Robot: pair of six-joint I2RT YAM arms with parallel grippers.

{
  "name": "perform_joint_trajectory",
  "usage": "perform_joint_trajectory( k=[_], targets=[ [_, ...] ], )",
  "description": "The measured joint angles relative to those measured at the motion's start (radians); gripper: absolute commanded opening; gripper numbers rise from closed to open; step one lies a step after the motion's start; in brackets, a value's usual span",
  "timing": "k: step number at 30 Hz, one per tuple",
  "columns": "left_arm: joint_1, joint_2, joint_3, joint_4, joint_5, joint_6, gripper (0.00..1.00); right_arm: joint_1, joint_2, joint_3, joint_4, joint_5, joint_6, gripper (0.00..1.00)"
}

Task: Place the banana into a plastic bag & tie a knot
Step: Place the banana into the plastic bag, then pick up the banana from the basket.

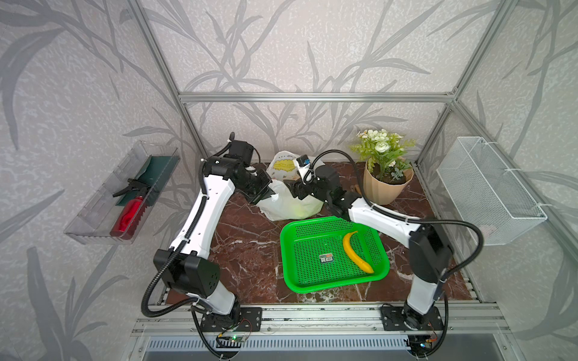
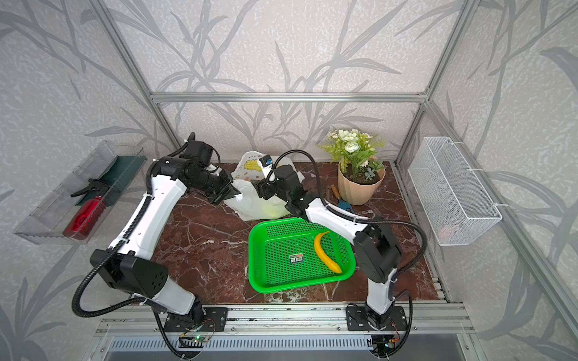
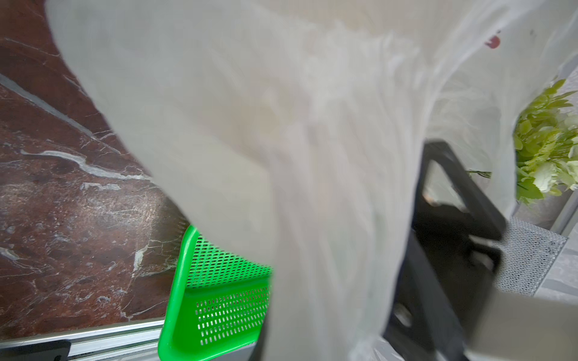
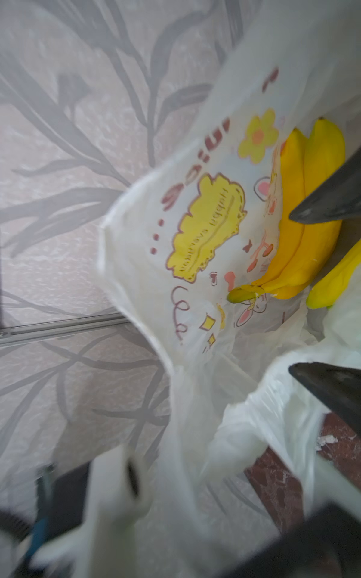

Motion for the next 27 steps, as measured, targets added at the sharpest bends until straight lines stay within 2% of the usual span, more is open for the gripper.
perform_joint_trajectory(
  k=[4, 7, 10, 13, 19, 27],
  targets=[
    [0.0, -0.006, -0.005, 0.007, -0.009, 0.0, 0.0, 0.007, -0.276, -0.077, -0.107, 0.058, 0.016, 0.65],
    [0.0, -0.006, -0.005, 0.011, -0.016, 0.0, 0.0, 0.012, -0.457, -0.147, -0.266, 0.14, 0.061, 0.64],
    [0.0, -0.006, -0.005, 0.011, -0.023, 0.0, 0.0, 0.013, -0.594, -0.256, -0.456, 0.211, 0.13, 0.63],
    [0.0, -0.006, -0.005, 0.011, -0.028, 0.0, 0.0, 0.012, -0.67, -0.405, -0.64, 0.233, 0.209, 0.65],
    [0.0, -0.006, -0.005, 0.011, -0.032, 0.001, 0.0, -0.015, -0.616, -0.6, -0.852, 0.154, 0.318, 0.65],
    [0.0, -0.006, -0.005, 0.014, -0.032, 0.0, 0.0, -0.043, -0.43, -0.617, -0.873, 0.127, 0.329, 0.64]
  ],
)
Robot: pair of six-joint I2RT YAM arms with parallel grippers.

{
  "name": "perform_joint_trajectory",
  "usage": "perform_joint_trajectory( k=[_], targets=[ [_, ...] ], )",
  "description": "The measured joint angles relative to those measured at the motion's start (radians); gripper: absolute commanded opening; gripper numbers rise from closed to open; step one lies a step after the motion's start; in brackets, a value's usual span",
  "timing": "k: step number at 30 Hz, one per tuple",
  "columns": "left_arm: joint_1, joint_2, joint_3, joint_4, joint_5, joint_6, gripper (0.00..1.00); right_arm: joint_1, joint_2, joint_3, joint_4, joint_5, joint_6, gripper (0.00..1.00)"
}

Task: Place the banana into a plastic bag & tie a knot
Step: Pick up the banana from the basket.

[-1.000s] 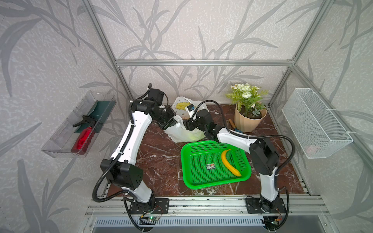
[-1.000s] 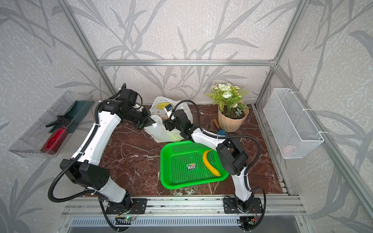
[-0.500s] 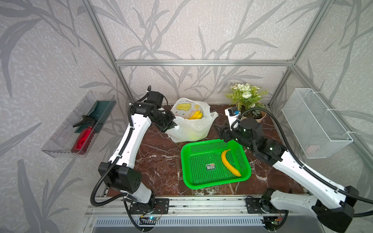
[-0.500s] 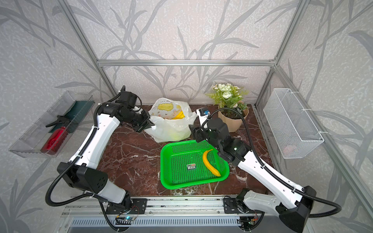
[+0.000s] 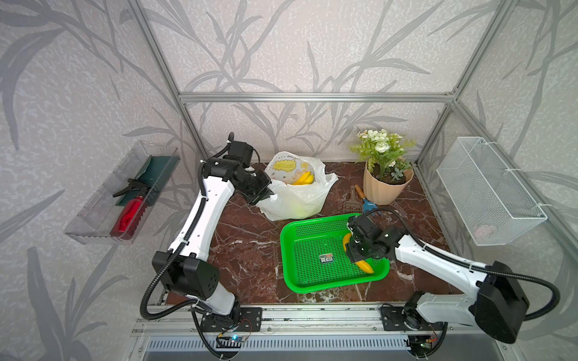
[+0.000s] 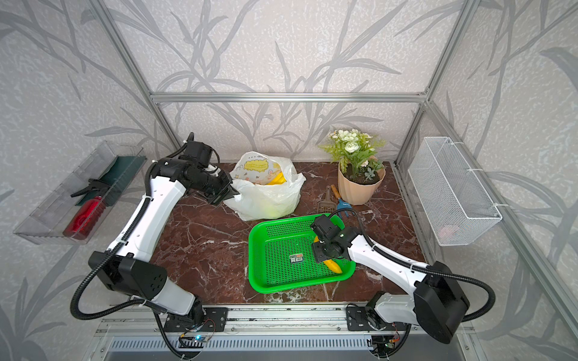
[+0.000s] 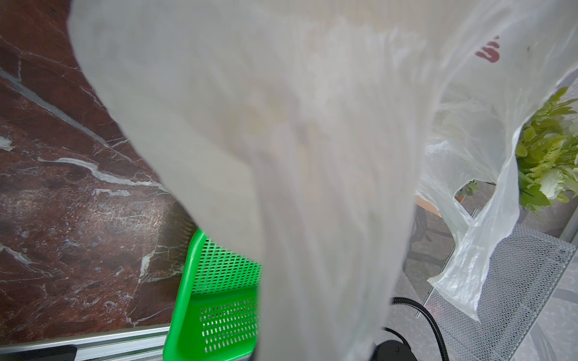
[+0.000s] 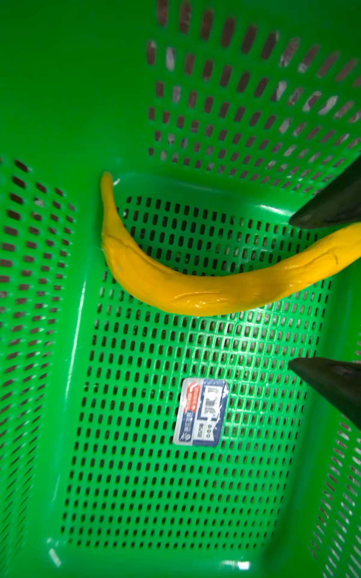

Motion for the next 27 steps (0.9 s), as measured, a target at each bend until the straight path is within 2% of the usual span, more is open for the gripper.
perform_joint_trajectory(
  k=[5, 12, 16, 18, 23, 27],
  targets=[
    [0.0, 0.0, -0.01, 0.006, 0.001, 0.0, 0.0, -0.016, 0.093, 0.003, 0.031, -0.02, -0.038, 0.61],
    [0.0, 0.0, -0.023, 0.011, 0.001, 0.0, 0.0, -0.018, 0.187, 0.004, 0.079, -0.054, -0.056, 0.46],
    [0.0, 0.0, -0.023, 0.014, 0.001, 0.0, 0.0, -0.018, 0.213, 0.014, 0.101, -0.066, -0.071, 0.24],
    [0.0, 0.0, -0.023, 0.016, 0.001, 0.0, 0.0, -0.018, 0.214, 0.023, 0.115, -0.068, -0.08, 0.18],
    [0.0, 0.0, -0.023, 0.018, 0.0, 0.0, 0.0, -0.013, 0.141, 0.039, 0.125, -0.057, -0.106, 0.15],
    [0.0, 0.0, -0.036, 0.018, -0.001, 0.002, 0.0, 0.008, -0.04, 0.101, 0.142, -0.003, -0.128, 0.15]
  ],
)
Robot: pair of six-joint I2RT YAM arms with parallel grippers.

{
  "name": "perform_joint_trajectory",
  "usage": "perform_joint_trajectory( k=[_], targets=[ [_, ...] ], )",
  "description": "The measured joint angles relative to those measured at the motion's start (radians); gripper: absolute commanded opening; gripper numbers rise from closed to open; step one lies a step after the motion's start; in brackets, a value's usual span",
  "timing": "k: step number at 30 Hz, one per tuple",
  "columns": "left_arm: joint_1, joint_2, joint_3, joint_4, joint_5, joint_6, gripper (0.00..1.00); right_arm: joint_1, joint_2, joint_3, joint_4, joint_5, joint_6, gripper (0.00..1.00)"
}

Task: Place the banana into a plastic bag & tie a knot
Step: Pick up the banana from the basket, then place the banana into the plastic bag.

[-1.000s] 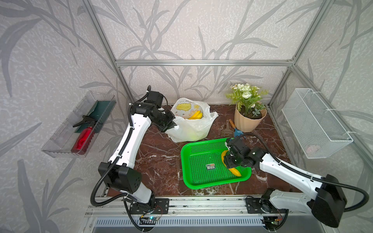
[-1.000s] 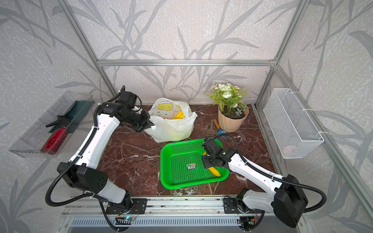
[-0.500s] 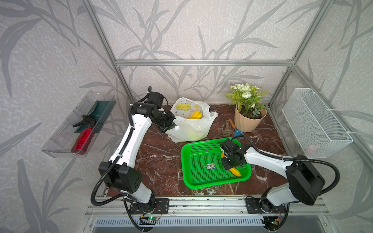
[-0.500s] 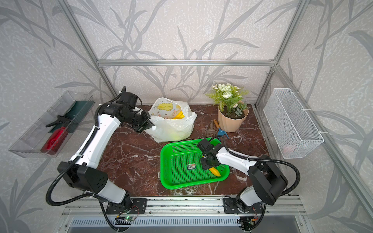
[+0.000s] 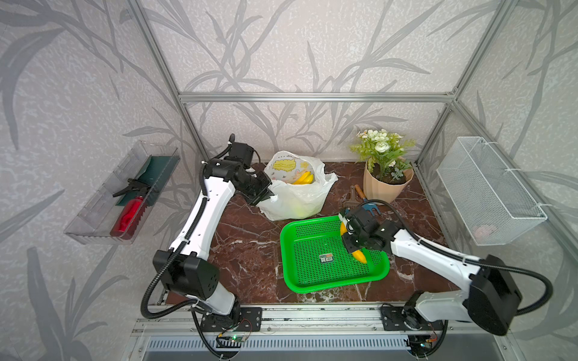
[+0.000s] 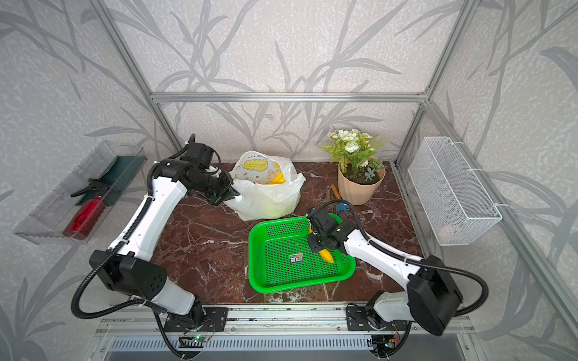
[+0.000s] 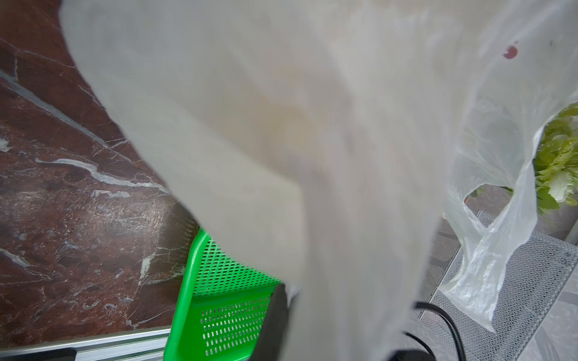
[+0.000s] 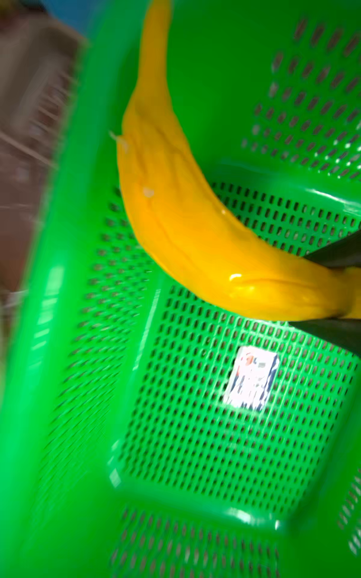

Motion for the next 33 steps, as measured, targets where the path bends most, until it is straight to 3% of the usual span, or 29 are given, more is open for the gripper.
perform_joint_trajectory(
  k=[4, 8, 12, 17, 25, 33],
  targets=[
    [0.0, 0.0, -0.006, -0.006, -0.006, 0.005, 0.0, 0.018, -0.068, 0.187, 0.063, 0.023, -0.031, 0.16],
    [0.0, 0.0, -0.006, -0.025, -0.018, 0.018, 0.0, 0.061, -0.009, 0.372, 0.197, 0.015, -0.097, 0.18],
    [0.0, -0.002, -0.006, -0.039, -0.027, 0.026, 0.0, 0.116, 0.154, 0.509, 0.418, -0.042, -0.169, 0.19],
    [0.0, -0.003, 0.005, -0.058, -0.033, 0.027, 0.0, 0.135, 0.46, 0.65, 0.703, -0.109, -0.243, 0.18],
    [0.0, -0.003, 0.072, -0.094, -0.033, 0.033, 0.0, 0.127, 0.784, 0.704, 0.954, -0.091, -0.389, 0.18],
    [0.0, -0.001, 0.1, -0.125, -0.033, 0.044, 0.0, 0.057, 0.83, 0.723, 1.019, -0.066, -0.442, 0.17]
  ],
)
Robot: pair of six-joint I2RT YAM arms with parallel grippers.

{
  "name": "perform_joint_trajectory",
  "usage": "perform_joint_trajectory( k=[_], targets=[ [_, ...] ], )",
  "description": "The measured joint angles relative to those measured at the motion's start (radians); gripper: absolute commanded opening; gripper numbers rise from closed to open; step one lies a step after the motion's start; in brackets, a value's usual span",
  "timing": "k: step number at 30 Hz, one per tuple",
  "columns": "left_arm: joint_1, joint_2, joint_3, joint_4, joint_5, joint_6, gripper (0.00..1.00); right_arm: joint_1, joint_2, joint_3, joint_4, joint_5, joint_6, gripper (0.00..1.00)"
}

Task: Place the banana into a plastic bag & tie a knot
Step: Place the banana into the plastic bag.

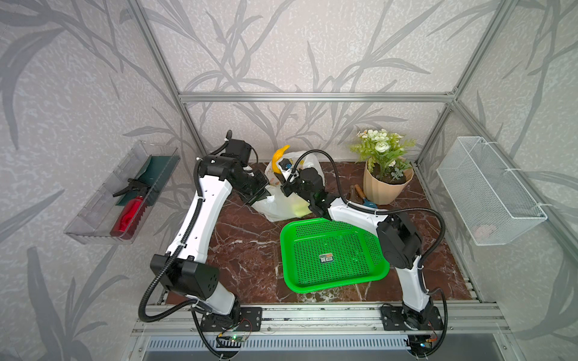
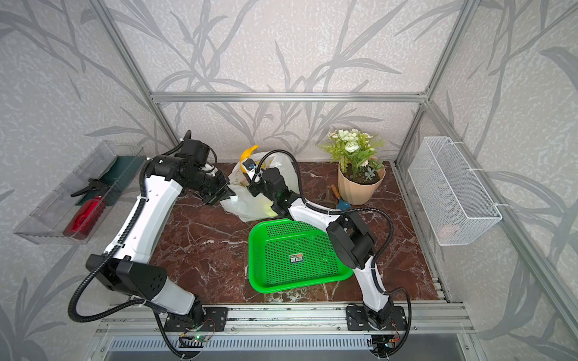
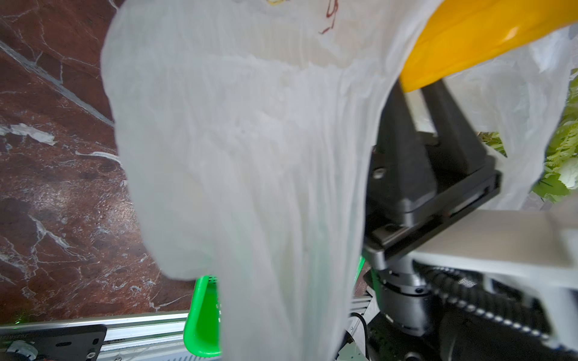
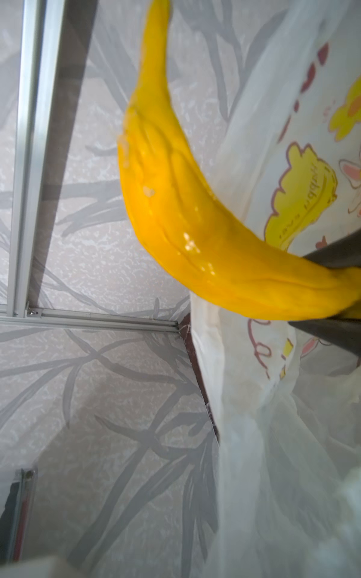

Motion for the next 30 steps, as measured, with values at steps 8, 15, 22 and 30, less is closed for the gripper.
perform_joint_trajectory(
  k=[8, 15, 22, 30],
  targets=[
    [0.0, 0.018, 0.007, -0.006, 0.0, 0.001, 0.0, -0.01, -0.018, 0.089, 0.033, 0.0, 0.021, 0.17],
    [0.001, 0.029, 0.043, -0.013, 0.005, 0.0, 0.0, 0.003, 0.009, 0.148, 0.054, -0.007, 0.04, 0.16],
    [0.006, 0.039, 0.082, -0.021, 0.008, -0.002, 0.0, -0.003, 0.061, 0.059, 0.062, -0.007, 0.029, 0.16],
    [0.007, 0.09, 0.142, -0.025, 0.009, -0.003, 0.0, -0.031, 0.058, -0.126, 0.047, -0.005, -0.054, 0.25]
  ],
)
